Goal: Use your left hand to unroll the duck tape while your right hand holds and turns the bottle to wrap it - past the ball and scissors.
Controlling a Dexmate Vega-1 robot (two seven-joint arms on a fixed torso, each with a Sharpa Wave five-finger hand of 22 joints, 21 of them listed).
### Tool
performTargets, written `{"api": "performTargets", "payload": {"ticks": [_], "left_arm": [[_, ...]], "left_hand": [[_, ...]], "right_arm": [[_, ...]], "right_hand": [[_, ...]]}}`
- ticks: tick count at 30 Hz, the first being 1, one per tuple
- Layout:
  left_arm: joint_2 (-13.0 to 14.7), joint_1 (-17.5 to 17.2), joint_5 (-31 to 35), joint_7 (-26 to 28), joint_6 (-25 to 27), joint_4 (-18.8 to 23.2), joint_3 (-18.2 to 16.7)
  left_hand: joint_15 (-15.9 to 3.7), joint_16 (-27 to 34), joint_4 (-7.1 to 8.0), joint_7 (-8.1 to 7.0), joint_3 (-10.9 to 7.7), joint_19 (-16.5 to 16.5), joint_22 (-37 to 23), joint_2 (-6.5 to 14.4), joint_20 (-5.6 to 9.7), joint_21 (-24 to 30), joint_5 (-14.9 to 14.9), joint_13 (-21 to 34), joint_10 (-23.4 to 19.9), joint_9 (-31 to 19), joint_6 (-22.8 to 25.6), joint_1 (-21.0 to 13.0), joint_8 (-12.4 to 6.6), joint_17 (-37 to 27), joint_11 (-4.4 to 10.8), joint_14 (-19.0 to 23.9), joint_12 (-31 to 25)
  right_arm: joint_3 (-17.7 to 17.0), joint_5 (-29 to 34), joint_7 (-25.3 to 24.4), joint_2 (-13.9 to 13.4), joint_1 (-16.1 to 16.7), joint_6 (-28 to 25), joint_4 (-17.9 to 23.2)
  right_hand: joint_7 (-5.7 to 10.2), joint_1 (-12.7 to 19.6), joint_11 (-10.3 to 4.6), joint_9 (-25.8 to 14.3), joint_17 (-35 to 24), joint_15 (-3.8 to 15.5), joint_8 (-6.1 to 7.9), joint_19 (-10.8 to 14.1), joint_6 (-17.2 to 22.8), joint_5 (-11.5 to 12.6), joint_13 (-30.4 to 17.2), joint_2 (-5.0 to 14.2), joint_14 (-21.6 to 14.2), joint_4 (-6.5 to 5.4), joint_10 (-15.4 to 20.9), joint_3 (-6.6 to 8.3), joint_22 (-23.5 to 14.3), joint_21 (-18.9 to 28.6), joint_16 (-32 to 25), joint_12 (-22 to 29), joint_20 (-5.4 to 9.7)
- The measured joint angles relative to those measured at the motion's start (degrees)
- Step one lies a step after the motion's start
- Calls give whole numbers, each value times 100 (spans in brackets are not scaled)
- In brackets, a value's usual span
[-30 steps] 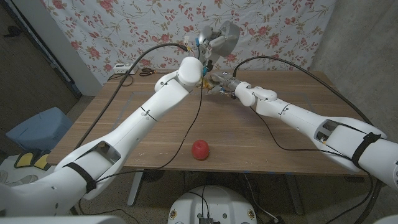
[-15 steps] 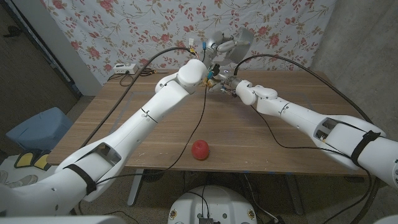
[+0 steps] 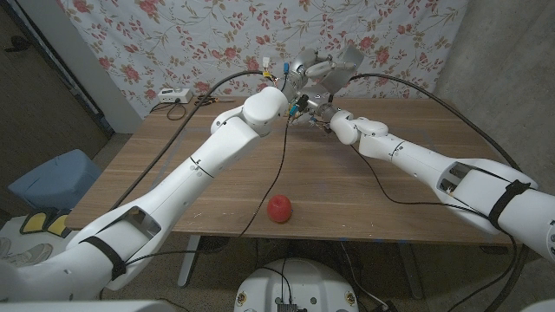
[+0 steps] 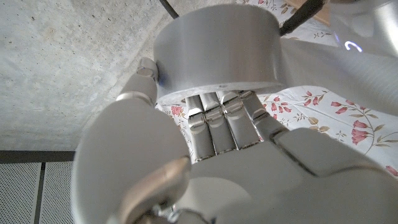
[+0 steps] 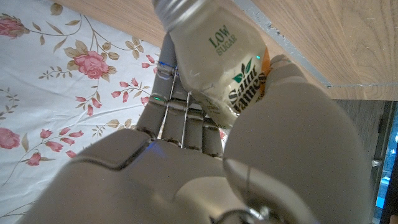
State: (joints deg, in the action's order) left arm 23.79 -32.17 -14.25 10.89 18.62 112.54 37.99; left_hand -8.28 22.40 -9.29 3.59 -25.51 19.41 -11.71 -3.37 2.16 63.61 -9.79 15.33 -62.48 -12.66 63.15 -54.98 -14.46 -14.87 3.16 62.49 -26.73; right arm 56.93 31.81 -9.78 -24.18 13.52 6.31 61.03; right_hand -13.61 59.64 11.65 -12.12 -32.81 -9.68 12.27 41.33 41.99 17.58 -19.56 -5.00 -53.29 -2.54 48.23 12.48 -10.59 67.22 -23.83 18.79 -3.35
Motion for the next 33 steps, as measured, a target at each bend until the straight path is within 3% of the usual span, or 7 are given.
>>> {"api": "performTargets", "payload": {"ticks": [12,30,33], "left_arm": [[135,-258,-203,10,282,151,46],[307,-924,-394,274,422,627,104],[272,-1054,-394,274,422,692,154]], "left_hand": [[-63,-52,-2,1,2,-10,27,3,12,56,1,-13,0,-54,-1,2,24,17,1,-65,67],[-54,-62,11,-1,34,-29,27,19,33,140,3,8,0,-49,0,18,37,0,1,-60,88],[-30,-67,21,-9,45,-28,53,101,30,140,18,-22,-13,-49,13,100,63,-35,-12,-33,66]], "right_arm": [[-106,-88,-136,-72,82,-12,71],[-197,-109,-280,-146,172,-188,201],[-197,-104,-297,-146,172,-190,201]], "right_hand": [[0,0,0,0,0,0,-13,-20,0,0,0,0,0,0,0,0,0,1,18,-3,20],[0,0,-1,1,-26,1,-35,-21,0,22,-27,0,0,-24,1,-23,0,10,40,-43,21],[0,0,-1,1,-26,1,-36,-29,0,22,-27,0,0,-24,1,-23,4,43,40,-44,29]]}}
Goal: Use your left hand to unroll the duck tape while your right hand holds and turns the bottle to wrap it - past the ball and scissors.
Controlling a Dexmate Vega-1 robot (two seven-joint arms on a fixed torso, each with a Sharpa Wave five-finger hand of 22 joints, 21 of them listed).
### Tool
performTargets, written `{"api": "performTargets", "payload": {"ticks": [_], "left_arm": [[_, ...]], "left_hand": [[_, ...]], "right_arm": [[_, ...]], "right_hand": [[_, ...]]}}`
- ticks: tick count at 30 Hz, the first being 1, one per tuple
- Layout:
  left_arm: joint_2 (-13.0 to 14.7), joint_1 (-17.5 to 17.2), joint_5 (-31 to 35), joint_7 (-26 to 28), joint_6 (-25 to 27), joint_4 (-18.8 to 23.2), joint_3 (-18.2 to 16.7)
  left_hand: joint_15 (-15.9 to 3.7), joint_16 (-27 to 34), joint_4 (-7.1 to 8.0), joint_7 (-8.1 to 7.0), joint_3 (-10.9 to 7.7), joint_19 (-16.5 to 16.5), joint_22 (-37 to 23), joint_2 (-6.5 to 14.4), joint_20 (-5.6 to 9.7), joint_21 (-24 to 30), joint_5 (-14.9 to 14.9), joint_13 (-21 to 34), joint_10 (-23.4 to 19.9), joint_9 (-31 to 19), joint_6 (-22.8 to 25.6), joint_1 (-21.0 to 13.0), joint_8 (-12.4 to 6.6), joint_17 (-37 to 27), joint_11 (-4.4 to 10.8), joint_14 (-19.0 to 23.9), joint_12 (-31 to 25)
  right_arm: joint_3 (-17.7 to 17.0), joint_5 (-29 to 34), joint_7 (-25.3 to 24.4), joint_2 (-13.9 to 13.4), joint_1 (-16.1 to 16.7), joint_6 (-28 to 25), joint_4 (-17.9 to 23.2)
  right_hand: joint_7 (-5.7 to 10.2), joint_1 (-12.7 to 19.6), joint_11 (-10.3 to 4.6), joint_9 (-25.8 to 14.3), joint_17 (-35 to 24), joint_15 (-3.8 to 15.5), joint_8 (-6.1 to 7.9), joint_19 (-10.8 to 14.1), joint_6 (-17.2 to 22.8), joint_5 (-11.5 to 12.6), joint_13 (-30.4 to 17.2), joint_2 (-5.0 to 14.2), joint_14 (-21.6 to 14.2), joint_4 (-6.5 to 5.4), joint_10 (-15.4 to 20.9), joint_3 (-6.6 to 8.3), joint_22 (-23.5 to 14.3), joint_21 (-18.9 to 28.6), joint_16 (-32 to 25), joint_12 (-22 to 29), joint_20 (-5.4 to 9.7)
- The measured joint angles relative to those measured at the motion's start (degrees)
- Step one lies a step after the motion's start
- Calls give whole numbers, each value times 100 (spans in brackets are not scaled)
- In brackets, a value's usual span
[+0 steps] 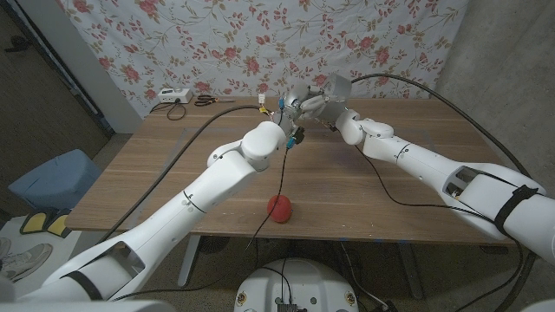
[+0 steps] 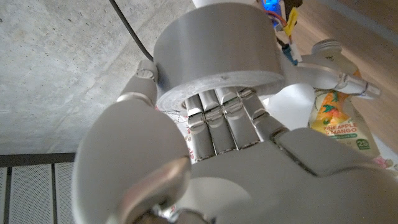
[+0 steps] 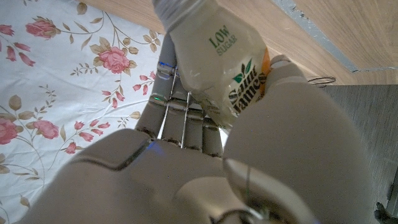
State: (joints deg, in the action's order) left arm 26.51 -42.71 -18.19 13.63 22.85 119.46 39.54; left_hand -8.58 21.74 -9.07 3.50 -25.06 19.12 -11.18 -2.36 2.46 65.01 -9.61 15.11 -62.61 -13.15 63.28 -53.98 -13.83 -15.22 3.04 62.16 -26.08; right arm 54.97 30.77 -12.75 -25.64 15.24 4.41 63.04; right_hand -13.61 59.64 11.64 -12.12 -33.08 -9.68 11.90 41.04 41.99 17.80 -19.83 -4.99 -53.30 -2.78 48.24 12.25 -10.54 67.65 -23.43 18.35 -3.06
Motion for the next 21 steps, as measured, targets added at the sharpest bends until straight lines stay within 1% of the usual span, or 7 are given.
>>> {"api": "performTargets", "payload": {"ticks": [6,7,12,13,14,20,21], "left_arm": [[-72,-171,0,0,0,156,26],[-81,-199,1647,1404,-506,188,29],[-121,-333,1797,1463,-496,338,29],[-128,-360,2140,1526,-262,366,27],[-134,-379,2204,1526,-182,389,25],[-162,-485,2256,1525,-106,551,23],[-163,-497,2379,1471,224,589,24]], "left_hand": [[-1,-22,-13,-31,-13,0,0,-31,0,26,0,-75,-61,0,71,-31,-12,33,-21,-1,24],[-1,-22,-13,-39,-13,0,0,-50,0,44,0,-76,-61,0,82,-50,-11,33,-21,-1,32],[-1,-22,-13,-31,-13,0,0,-71,0,69,1,-115,-81,14,92,-71,-14,33,-38,0,55],[-1,-22,-13,-30,-13,0,0,-71,0,69,1,-126,-81,14,92,-71,-14,33,-38,0,66],[-1,-22,-13,-30,-13,0,0,-71,0,69,1,-128,-82,16,92,-71,-15,33,-38,0,66],[8,-22,-36,-20,11,0,-1,-102,0,95,2,-156,-124,27,102,-102,-16,60,-56,10,89],[9,-22,-36,-20,11,0,-1,-102,0,111,13,-156,-125,27,102,-102,-16,60,-55,10,89]], "right_arm": [[0,8,-5,0,0,-6,0],[-41,9,-7,-59,55,-6,138],[-55,10,-31,-76,69,-40,165],[-101,11,-35,-131,130,-49,272],[-119,11,-42,-148,147,-59,303],[-136,19,-111,-164,163,-119,332],[-190,22,-132,-206,221,-132,432]], "right_hand": [[0,0,8,0,1,0,19,-1,0,0,0,0,0,0,37,0,0,1,2,-3,1],[0,0,4,0,1,0,20,-1,0,0,0,0,0,0,44,0,0,1,2,-19,1],[0,0,12,0,1,1,25,-1,0,0,1,0,-1,-7,52,-7,0,1,4,-23,1],[0,0,12,0,1,1,25,-1,0,0,1,0,-1,-7,52,-7,0,1,4,-23,1],[0,0,12,-6,1,1,25,-1,0,0,1,0,-1,-7,52,-7,0,1,5,-23,1],[0,0,11,-29,-26,41,25,-2,0,0,-27,0,-41,-8,53,-8,0,1,23,-24,2],[0,0,10,-29,-26,41,25,-1,0,0,-27,0,-41,-8,53,-8,0,1,23,-24,2]]}}
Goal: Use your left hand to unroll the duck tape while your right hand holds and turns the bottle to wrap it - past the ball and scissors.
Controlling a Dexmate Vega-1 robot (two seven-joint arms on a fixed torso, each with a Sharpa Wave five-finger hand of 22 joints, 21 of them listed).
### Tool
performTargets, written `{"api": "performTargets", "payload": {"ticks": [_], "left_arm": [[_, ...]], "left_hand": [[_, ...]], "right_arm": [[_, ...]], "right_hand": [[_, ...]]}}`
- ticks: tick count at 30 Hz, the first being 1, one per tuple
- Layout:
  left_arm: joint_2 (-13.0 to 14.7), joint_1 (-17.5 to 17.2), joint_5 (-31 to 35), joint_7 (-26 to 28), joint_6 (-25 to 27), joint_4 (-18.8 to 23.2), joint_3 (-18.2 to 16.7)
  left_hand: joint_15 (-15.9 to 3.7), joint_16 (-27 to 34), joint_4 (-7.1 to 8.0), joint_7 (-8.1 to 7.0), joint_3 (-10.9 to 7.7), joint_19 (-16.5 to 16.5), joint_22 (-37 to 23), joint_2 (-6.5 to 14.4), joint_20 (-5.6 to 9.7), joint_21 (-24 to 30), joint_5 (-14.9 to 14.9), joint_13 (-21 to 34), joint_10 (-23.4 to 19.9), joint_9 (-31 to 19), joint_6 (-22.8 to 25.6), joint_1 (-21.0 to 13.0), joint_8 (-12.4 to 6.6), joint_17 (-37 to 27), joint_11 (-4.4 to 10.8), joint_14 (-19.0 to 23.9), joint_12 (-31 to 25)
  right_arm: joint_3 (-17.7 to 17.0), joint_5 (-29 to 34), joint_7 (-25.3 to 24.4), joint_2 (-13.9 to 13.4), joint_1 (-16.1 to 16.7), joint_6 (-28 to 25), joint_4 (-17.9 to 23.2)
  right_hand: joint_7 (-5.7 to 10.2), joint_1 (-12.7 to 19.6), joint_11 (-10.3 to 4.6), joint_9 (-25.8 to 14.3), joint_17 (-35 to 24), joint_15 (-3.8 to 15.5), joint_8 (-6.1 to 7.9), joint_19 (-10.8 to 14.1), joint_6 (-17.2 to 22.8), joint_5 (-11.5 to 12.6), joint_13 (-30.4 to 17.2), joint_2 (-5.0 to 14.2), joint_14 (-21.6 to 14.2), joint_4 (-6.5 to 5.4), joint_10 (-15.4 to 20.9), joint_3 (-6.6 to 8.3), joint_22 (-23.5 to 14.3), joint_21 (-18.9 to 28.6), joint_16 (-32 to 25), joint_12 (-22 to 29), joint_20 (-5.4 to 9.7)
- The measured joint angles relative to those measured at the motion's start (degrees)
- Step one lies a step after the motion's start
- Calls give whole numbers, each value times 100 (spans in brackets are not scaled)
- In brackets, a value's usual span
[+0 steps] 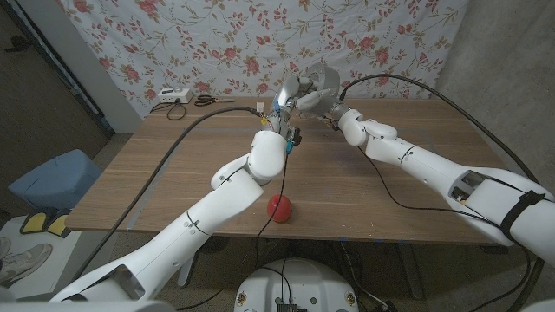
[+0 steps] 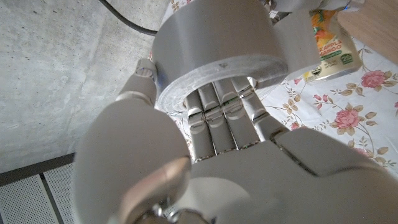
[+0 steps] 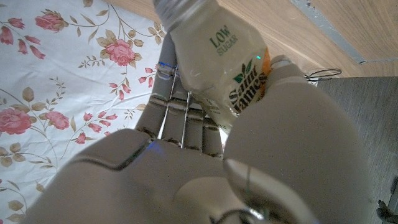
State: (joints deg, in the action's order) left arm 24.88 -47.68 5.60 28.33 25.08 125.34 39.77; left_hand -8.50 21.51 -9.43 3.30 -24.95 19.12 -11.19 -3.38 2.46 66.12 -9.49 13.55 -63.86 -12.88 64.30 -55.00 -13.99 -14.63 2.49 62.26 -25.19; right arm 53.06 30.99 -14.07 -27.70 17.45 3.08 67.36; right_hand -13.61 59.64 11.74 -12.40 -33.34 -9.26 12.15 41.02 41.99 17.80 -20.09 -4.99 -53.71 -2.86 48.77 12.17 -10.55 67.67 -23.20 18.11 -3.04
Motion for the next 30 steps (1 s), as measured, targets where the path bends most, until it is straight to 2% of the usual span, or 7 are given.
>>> {"api": "performTargets", "payload": {"ticks": [5,8,11,17,25,30], "left_arm": [[41,-25,39,-138,330,89,31],[88,-30,39,-138,330,72,38],[133,-58,-89,-390,170,-50,37],[141,-110,-260,-515,182,-104,30],[208,-154,-417,-571,869,237,58],[323,-132,-436,-595,1339,508,134]], "left_hand": [[3,-65,0,0,0,0,0,0,0,21,0,-19,-6,24,0,0,1,41,6,3,23],[3,-146,2,-3,-1,-33,5,0,-26,21,-31,-23,58,20,-3,0,66,76,70,3,77],[-6,-205,46,-91,-7,-84,27,1,0,44,-41,-10,107,-46,-83,1,78,80,118,-6,126],[-23,-205,55,-105,-2,-83,27,3,0,61,-74,4,116,-76,-61,3,83,75,129,-23,127],[-29,-222,51,-73,2,-83,28,3,0,126,-75,-70,2,-77,-11,2,70,85,57,-28,156],[-21,-220,26,-73,26,-70,31,3,-13,149,-81,-96,-28,-76,-12,0,58,115,28,-23,201]], "right_arm": [[-71,7,-106,-33,60,-53,87],[-71,7,-165,-33,60,-70,87],[-177,7,-261,-69,148,-103,188],[-250,12,-400,-95,200,-157,244],[-329,43,-617,-94,233,-266,243],[-349,49,-773,-51,234,-307,138]], "right_hand": [[0,0,-10,0,0,0,0,0,0,0,0,0,0,-8,9,-8,0,0,2,-4,0],[0,0,-10,0,0,0,-1,0,0,0,0,0,0,-8,10,-8,0,0,4,-4,0],[0,1,-11,0,0,0,-1,0,0,0,0,-1,0,-8,10,-8,-1,0,17,-5,1],[0,4,-11,1,1,1,-2,0,0,0,1,-4,0,-8,10,-8,0,37,21,-20,1],[0,5,-18,1,1,1,-3,0,1,0,1,-5,-1,-16,16,-16,3,37,36,-21,1],[20,37,-60,1,-6,21,-20,-30,164,0,-26,-37,-21,-16,59,-16,4,36,47,-21,31]]}}
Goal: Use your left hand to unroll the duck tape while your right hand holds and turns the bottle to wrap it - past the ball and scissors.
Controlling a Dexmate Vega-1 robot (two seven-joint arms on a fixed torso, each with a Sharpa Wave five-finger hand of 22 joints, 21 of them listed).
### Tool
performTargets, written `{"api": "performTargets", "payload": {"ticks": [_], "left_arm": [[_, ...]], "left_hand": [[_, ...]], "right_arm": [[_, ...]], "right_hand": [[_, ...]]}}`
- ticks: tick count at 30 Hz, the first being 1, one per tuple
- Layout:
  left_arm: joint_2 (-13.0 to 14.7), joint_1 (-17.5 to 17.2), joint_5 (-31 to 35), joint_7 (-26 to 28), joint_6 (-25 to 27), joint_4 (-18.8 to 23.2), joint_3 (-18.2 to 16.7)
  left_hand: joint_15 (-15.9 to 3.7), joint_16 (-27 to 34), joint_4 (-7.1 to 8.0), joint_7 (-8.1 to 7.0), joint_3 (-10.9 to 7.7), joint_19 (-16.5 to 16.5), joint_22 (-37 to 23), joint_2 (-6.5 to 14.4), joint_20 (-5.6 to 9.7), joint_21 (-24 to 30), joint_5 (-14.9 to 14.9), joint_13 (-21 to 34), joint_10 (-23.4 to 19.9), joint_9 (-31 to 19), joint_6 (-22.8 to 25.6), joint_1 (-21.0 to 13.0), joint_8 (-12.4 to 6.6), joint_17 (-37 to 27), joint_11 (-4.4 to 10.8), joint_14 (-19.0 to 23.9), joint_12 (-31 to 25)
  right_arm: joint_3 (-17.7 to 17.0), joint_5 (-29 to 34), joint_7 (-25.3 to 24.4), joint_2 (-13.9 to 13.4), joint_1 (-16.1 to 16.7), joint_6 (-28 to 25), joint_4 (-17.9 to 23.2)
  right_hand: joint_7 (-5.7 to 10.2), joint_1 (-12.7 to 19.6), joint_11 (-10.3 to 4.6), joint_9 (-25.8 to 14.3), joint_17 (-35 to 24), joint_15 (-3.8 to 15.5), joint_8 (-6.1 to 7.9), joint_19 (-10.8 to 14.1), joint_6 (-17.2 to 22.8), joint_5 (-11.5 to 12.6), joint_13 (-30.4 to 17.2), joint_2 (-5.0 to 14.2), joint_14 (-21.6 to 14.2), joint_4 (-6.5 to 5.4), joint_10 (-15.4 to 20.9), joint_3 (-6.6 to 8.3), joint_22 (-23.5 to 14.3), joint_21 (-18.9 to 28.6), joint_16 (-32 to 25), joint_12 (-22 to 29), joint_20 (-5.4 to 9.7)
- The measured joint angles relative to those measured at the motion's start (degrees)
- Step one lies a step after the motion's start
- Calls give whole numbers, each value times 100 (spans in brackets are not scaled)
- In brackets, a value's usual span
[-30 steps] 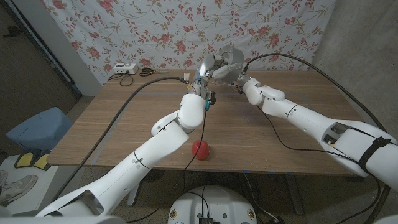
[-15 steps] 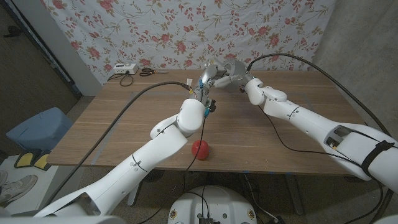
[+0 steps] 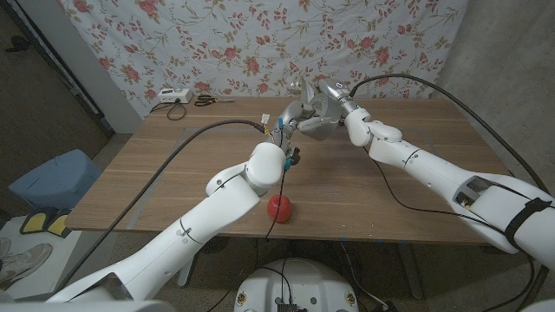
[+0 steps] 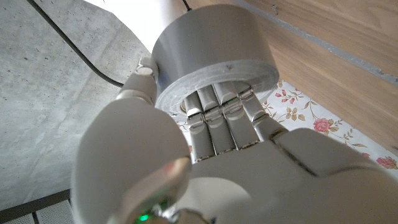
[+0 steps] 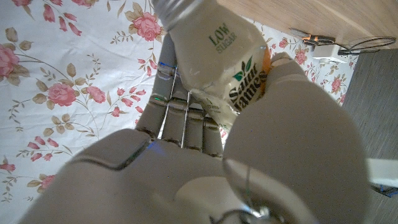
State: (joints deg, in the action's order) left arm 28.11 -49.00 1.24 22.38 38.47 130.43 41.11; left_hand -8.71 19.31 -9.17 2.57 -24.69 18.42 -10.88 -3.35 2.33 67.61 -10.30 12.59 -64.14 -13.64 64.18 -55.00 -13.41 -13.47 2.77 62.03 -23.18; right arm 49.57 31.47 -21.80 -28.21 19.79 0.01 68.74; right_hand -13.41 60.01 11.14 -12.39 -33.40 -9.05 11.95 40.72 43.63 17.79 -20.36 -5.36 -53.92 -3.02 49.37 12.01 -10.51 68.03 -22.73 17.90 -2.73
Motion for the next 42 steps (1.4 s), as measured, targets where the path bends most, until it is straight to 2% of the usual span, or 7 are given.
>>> {"api": "performTargets", "payload": {"ticks": [10,17,25,28,30,33,42], "left_arm": [[214,235,227,66,739,70,320],[273,351,427,185,824,-329,499],[285,391,577,286,618,-789,546],[290,390,610,312,500,-953,535],[293,390,644,339,414,-1098,510],[293,391,698,359,302,-1181,496],[297,492,896,380,122,-1572,413]], "left_hand": [[74,-64,-17,14,14,6,12,-3,-4,22,0,-55,-9,13,-14,-3,3,66,-9,-78,70],[57,-120,-26,20,20,-3,38,-41,6,22,0,-54,23,9,-21,-41,45,105,22,-116,85],[98,-181,-41,19,3,-67,43,-41,4,21,-1,-55,63,-35,-22,-41,88,552,63,-153,112],[95,-188,-55,18,-10,-77,44,-41,14,22,-3,-301,77,-37,-22,-41,88,1065,77,-156,112],[92,-208,-54,17,-10,-77,44,-41,14,22,-4,-303,94,-37,-23,-41,82,1086,94,-160,112],[76,-241,-54,3,-10,-74,-35,-41,11,143,-3,-468,116,-36,-35,-42,73,1161,117,-178,112],[-5,-282,-54,-33,-9,-75,23,-41,13,82,1,-472,118,-35,-52,-42,73,1161,155,-258,112]], "right_arm": [[-167,-147,-686,173,62,-78,-250],[-403,-428,-1403,336,195,-79,-357],[-742,-900,-1908,437,362,114,-368],[-860,-1154,-1910,430,411,261,-329],[-978,-1431,-1809,402,460,401,-288],[-1066,-1566,-1726,363,499,464,-246],[-1221,-2219,-832,159,541,971,-229]], "right_hand": [[96,0,-133,0,-21,42,14,-143,199,0,0,0,-22,0,135,0,-14,33,21,-46,143],[565,1,-368,1,-21,309,14,-327,687,-5,0,-1,-289,0,452,0,-20,77,5,-66,421],[858,15,-501,3,-61,502,8,-491,984,-5,1,-16,-459,1,587,-1,-3,77,-17,-88,592],[859,21,-501,2,-60,505,8,-502,984,-5,1,-21,-462,3,587,0,-4,77,-36,-88,602],[981,21,-572,2,-60,585,-6,-501,1105,-4,1,-22,-542,3,657,-1,-4,77,-37,-88,604],[981,21,-573,2,-60,595,-4,-501,1105,-5,1,-22,-532,4,657,-1,-4,77,-37,-88,605],[981,21,-539,2,-64,604,6,-501,1104,-5,2,-22,-542,-20,690,-27,-4,77,-11,-102,604]]}}
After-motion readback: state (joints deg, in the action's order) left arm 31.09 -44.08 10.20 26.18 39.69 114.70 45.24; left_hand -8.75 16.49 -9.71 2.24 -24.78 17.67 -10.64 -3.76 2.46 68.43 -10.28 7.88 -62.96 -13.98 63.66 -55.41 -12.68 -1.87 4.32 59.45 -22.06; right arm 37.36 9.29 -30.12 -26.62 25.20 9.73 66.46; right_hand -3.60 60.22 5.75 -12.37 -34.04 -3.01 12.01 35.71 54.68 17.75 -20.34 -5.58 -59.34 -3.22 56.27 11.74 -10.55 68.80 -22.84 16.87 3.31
